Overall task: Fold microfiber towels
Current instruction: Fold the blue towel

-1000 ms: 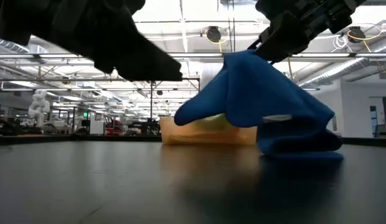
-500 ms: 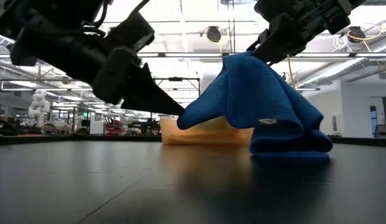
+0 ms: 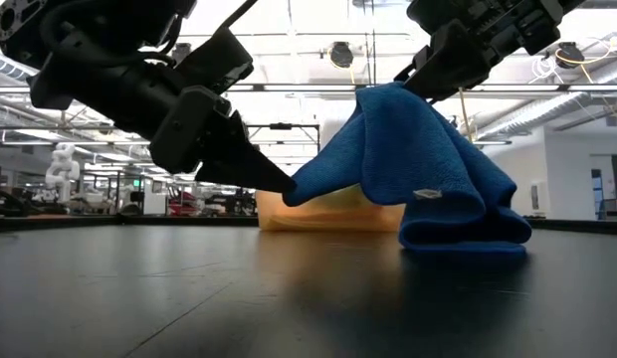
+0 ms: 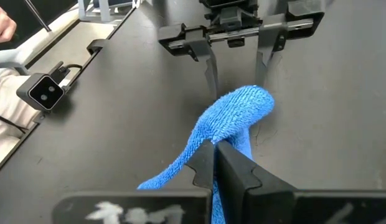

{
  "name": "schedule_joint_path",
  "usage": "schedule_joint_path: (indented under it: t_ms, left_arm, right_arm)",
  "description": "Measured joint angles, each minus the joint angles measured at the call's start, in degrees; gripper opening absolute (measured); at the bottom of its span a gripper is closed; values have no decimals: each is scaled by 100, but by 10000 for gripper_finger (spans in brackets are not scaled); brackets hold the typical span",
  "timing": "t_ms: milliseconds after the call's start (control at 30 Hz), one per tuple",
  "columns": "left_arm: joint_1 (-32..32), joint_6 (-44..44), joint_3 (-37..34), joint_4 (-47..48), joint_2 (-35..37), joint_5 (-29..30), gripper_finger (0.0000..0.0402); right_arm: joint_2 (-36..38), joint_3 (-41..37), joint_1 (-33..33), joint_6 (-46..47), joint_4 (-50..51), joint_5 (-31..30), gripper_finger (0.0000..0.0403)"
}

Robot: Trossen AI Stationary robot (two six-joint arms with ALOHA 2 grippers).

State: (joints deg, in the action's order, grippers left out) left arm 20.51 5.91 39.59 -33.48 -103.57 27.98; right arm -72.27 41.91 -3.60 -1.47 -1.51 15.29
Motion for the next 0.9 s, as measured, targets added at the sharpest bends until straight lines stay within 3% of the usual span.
schedule_joint_path:
  t_ms: [267, 400, 633, 900]
  left_arm:
    - [-28, -24, 0, 34, -2, -95, 210]
    - [-26, -132, 0, 34, -4, -257, 156]
    - [-26, -368, 0, 19, 2, -360, 21]
    - [127, -754, 0, 240, 669, -343, 4]
  right_arm:
    - [0, 2, 0, -33, -42, 2, 0]
    - [0, 2, 0, -91, -45, 2, 0]
    - [0, 2, 0, -97, -45, 0, 0]
    - [0, 2, 0, -84, -85, 0, 0]
